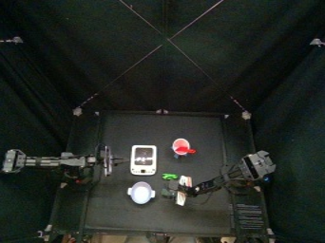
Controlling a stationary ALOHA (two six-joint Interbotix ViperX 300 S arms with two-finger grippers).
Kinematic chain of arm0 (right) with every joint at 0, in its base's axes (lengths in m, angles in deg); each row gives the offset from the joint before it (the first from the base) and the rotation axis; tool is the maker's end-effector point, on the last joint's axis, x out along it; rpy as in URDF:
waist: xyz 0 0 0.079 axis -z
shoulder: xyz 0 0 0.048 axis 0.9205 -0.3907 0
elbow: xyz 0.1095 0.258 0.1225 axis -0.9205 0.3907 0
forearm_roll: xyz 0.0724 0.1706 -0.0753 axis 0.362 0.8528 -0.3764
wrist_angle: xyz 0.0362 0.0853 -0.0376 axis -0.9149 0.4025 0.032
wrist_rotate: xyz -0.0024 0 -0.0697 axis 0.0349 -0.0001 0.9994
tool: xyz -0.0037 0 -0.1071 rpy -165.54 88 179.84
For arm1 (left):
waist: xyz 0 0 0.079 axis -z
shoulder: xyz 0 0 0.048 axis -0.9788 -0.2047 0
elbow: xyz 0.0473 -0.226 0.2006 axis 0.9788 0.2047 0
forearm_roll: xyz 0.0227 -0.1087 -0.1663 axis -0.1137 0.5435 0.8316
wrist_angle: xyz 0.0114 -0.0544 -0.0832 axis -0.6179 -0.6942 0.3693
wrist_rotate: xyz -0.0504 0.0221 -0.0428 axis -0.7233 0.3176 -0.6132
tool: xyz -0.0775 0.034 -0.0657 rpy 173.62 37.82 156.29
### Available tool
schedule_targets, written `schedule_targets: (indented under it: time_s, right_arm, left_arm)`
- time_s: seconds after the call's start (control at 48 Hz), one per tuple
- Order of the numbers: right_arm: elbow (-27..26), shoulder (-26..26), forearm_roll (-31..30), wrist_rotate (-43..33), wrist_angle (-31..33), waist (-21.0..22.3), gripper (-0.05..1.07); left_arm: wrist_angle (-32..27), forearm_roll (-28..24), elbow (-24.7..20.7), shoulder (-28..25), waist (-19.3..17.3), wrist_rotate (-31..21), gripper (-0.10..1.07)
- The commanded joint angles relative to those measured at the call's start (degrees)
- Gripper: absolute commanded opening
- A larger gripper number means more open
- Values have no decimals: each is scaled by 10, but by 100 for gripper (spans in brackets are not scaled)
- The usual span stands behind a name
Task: Grab peas
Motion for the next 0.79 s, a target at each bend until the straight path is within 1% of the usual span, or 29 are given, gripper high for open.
schedule_targets:
  time_s: [0.0,0.146,0.292,0.479,0.646,0.771]
  right_arm:
    - [-4,24,2,1,3,4,98]
    - [-5,34,4,1,4,6,98]
    - [-7,57,4,1,15,13,98]
    - [7,82,16,0,67,33,98]
    - [17,81,47,0,86,54,98]
    - [14,63,48,1,85,61,98]
  left_arm:
    - [5,1,-7,-2,-1,0,32]
    - [5,1,-7,-1,-2,1,32]
    - [5,1,-7,-1,-3,1,32]
    - [5,1,-6,-2,-2,1,32]
    - [5,1,-5,-1,-2,1,32]
    - [5,1,-5,-2,-3,0,32]
